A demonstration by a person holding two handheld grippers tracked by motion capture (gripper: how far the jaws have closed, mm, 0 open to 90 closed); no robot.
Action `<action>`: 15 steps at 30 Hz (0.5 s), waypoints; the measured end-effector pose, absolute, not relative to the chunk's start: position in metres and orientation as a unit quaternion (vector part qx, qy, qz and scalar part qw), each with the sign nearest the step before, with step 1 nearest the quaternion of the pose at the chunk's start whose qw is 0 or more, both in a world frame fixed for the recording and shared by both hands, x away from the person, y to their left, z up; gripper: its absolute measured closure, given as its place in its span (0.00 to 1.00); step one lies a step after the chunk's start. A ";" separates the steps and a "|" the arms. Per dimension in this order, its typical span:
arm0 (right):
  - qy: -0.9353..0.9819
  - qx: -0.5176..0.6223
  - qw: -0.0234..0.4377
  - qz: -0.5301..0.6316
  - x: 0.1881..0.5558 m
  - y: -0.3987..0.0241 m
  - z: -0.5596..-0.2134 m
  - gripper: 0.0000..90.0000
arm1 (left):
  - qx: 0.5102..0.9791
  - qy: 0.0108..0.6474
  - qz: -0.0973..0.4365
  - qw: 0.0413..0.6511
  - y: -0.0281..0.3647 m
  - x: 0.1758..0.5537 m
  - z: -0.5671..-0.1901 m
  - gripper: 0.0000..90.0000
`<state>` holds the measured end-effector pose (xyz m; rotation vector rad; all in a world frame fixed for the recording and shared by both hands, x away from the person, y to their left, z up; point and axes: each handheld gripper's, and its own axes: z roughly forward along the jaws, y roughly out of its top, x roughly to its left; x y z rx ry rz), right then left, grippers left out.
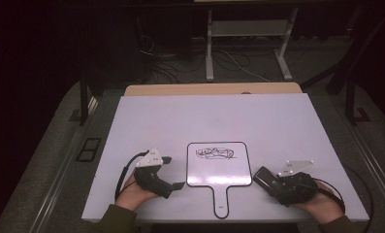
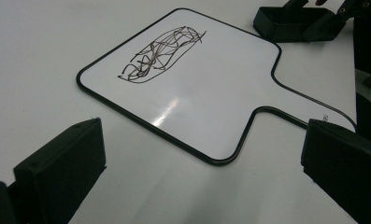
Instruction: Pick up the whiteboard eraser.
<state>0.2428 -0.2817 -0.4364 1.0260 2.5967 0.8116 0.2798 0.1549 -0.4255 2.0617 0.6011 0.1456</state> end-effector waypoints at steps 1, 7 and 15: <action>0.887 0.352 0.121 0.273 0.242 -0.281 -0.437 0.42 | 0.843 0.246 0.060 0.474 0.155 0.280 -0.425 0.00; 0.890 0.346 0.122 0.271 0.243 -0.280 -0.436 0.42 | 0.843 0.246 0.059 0.475 0.155 0.280 -0.425 0.00; 0.896 0.344 0.096 0.264 0.251 -0.282 -0.433 0.43 | 0.843 0.245 0.059 0.475 0.155 0.280 -0.426 0.00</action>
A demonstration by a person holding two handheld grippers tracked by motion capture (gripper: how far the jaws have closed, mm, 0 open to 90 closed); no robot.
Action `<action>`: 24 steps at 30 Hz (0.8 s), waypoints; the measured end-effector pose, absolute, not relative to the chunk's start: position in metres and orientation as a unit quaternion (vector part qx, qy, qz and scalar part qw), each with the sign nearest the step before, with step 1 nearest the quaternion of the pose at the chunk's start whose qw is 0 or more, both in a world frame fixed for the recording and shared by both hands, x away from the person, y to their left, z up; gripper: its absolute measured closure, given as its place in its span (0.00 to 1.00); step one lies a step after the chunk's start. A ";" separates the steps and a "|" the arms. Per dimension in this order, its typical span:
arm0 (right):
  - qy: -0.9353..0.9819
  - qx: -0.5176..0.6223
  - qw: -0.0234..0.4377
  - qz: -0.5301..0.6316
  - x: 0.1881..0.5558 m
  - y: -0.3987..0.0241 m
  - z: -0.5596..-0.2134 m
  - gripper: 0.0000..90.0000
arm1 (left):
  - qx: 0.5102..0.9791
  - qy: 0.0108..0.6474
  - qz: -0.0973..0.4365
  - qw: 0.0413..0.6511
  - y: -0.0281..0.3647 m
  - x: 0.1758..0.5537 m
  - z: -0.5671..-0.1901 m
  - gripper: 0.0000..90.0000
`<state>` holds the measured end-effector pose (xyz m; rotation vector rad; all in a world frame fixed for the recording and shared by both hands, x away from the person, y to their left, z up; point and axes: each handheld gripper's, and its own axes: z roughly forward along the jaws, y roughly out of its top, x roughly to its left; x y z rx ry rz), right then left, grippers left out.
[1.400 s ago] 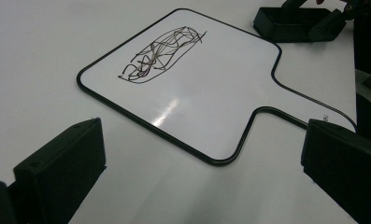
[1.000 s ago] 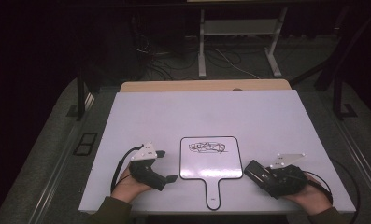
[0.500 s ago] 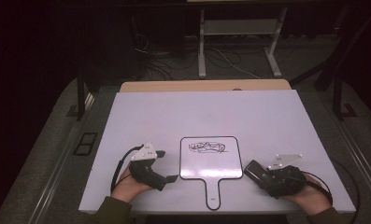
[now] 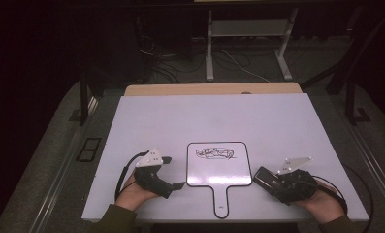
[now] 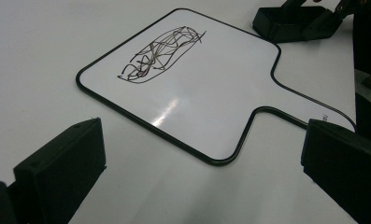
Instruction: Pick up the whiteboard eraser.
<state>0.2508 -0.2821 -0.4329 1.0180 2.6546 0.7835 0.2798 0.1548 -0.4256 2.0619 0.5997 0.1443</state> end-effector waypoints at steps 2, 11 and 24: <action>0.894 0.349 0.088 0.268 0.253 -0.284 -0.433 0.43 | 0.843 0.246 0.059 0.476 0.155 0.280 -0.426 0.00; 0.889 0.352 0.088 0.279 0.255 -0.288 -0.428 0.43 | 0.843 0.244 0.058 0.475 0.155 0.280 -0.426 0.00; 0.882 0.357 0.082 0.296 0.261 -0.297 -0.422 0.43 | 0.843 0.245 0.057 0.476 0.154 0.280 -0.427 0.00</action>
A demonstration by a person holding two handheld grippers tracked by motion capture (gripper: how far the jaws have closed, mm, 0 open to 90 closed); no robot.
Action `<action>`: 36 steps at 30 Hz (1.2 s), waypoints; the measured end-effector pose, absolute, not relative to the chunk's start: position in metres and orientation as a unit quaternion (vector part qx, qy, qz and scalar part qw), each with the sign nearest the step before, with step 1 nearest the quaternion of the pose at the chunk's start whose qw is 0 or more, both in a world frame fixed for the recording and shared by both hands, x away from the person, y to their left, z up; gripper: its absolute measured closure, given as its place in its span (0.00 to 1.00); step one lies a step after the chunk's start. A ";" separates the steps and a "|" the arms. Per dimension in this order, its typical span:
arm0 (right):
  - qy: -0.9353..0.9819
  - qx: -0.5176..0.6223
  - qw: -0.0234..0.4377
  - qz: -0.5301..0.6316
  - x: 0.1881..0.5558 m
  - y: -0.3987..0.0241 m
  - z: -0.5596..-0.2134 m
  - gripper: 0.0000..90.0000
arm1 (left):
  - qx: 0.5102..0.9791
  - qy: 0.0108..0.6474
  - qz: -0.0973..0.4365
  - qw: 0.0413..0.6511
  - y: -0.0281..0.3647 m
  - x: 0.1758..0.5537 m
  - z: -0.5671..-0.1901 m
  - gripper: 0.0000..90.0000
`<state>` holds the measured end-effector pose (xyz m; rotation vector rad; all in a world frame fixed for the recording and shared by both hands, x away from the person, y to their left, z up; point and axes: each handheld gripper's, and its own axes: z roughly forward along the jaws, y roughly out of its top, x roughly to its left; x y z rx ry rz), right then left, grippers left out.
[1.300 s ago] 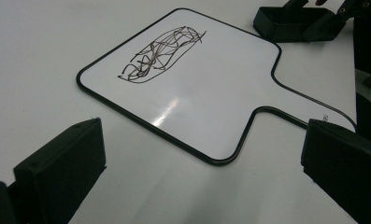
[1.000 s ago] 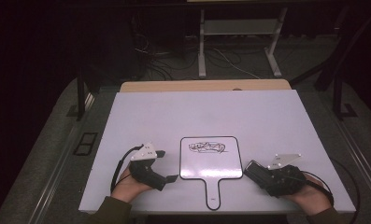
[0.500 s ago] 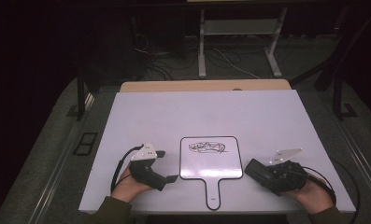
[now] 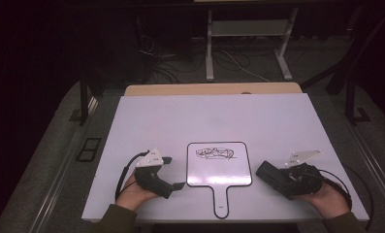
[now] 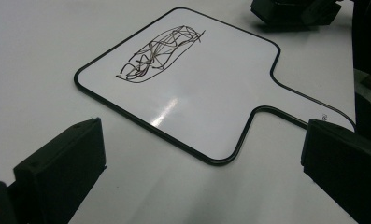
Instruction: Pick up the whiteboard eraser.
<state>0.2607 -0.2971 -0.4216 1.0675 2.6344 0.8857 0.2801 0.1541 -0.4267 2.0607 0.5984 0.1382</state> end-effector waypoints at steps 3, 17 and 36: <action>0.881 0.357 0.081 0.300 0.263 -0.297 -0.420 0.43 | 0.843 0.245 0.057 0.476 0.154 0.280 -0.427 0.00; 0.876 0.355 0.077 0.318 0.274 -0.292 -0.411 0.43 | 0.844 0.244 0.058 0.475 0.153 0.280 -0.427 0.00; 0.881 0.324 0.072 0.338 0.302 -0.261 -0.395 0.43 | 0.844 0.243 0.057 0.476 0.151 0.277 -0.428 0.00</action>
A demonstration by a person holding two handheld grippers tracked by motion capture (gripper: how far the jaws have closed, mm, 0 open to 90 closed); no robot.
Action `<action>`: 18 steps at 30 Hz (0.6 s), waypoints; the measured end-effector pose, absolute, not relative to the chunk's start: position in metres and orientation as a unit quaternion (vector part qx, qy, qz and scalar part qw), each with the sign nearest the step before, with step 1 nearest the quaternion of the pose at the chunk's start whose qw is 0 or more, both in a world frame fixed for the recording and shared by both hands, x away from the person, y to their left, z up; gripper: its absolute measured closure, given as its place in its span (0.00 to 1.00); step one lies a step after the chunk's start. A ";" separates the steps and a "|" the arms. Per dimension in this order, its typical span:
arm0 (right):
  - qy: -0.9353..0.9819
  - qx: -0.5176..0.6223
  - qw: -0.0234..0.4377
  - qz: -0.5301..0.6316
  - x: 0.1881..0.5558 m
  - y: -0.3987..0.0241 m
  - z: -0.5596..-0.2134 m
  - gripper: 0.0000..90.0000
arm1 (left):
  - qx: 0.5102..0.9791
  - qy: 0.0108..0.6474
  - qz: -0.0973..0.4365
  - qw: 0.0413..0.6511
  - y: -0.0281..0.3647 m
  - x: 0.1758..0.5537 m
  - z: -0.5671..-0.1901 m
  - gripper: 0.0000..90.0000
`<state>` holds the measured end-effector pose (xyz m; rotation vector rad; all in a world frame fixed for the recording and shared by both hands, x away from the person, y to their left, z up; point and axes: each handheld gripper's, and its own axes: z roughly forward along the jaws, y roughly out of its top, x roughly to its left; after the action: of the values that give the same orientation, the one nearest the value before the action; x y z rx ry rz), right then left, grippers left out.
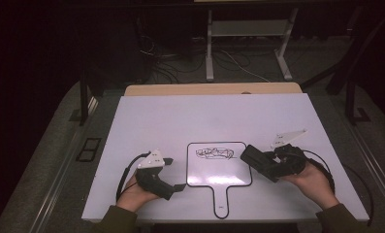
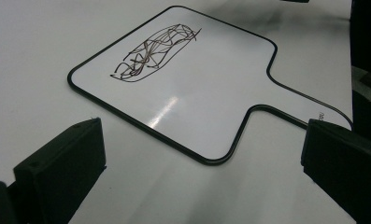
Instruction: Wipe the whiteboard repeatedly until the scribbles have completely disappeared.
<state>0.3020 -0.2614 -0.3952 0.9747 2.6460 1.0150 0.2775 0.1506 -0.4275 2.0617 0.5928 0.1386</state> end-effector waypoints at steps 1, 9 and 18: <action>0.881 0.322 0.072 0.339 0.304 -0.259 -0.395 0.43 | 0.844 0.243 0.057 0.476 0.151 0.278 -0.427 0.00; 0.885 0.314 0.071 0.337 0.319 -0.246 -0.393 0.43 | 0.843 0.245 0.055 0.476 0.152 0.278 -0.429 0.00; 0.888 0.318 0.075 0.323 0.343 -0.227 -0.397 0.43 | 0.842 0.244 0.056 0.478 0.151 0.278 -0.428 0.00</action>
<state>0.3434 -0.2270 -0.3974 0.9525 2.6651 0.9679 0.2784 0.1505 -0.4277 2.0563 0.5967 0.1357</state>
